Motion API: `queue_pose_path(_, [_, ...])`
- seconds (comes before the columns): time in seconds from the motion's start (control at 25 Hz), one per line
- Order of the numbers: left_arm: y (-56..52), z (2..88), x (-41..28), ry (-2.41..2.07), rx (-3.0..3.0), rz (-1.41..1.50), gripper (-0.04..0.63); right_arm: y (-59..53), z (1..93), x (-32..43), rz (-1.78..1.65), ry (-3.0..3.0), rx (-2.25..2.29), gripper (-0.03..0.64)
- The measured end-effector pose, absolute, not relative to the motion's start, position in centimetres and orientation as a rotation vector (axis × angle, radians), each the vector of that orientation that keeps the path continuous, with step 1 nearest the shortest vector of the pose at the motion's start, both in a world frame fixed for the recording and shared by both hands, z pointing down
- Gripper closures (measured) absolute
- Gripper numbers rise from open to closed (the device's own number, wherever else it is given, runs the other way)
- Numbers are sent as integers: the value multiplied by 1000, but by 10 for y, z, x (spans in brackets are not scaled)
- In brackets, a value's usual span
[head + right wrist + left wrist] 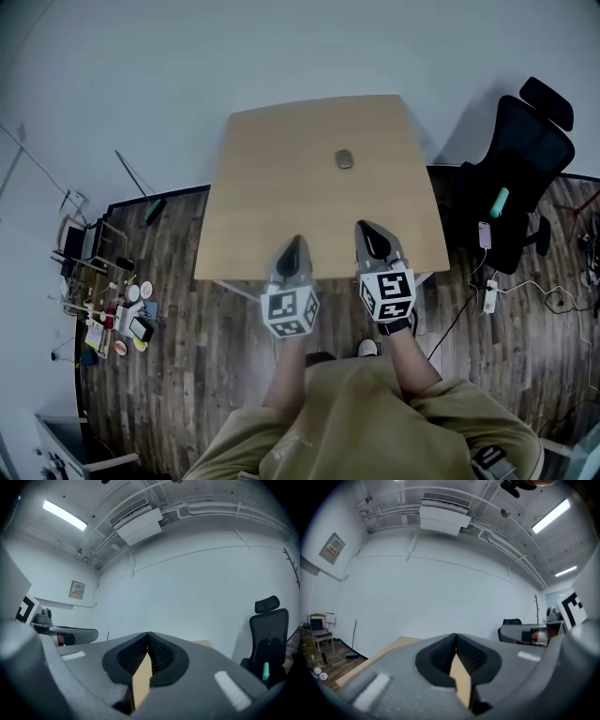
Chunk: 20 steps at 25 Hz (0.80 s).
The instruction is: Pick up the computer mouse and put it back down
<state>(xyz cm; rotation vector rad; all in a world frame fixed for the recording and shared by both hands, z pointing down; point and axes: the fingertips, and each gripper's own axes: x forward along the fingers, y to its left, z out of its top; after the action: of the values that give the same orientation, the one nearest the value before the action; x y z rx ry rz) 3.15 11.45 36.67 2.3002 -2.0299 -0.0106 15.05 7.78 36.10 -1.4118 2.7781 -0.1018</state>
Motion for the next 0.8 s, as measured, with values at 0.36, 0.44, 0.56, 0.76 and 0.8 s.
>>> queue_pose_path(0.36, [43, 397, 9, -1954, 2298, 30, 592, 13, 410, 125, -264, 2827, -1464, 611])
queue_pose_path(0.44, [18, 397, 4, -1933, 2325, 21, 592, -11, 413, 119, -266, 2824, -1507, 611])
queue_pose_path(0.56, [-12, 399, -9, -1891, 2367, 24, 592, -46, 416, 110, -293, 2811, -1575, 611])
queue_pose_path(0.76, [-67, 414, -70, -1885, 2370, 34, 592, -89, 420, 64, -309, 2800, -1633, 611])
queue_pose_path(0.8, [-76, 416, -79, -1871, 2375, 38, 592, -95, 422, 56, -318, 2801, -1647, 611])
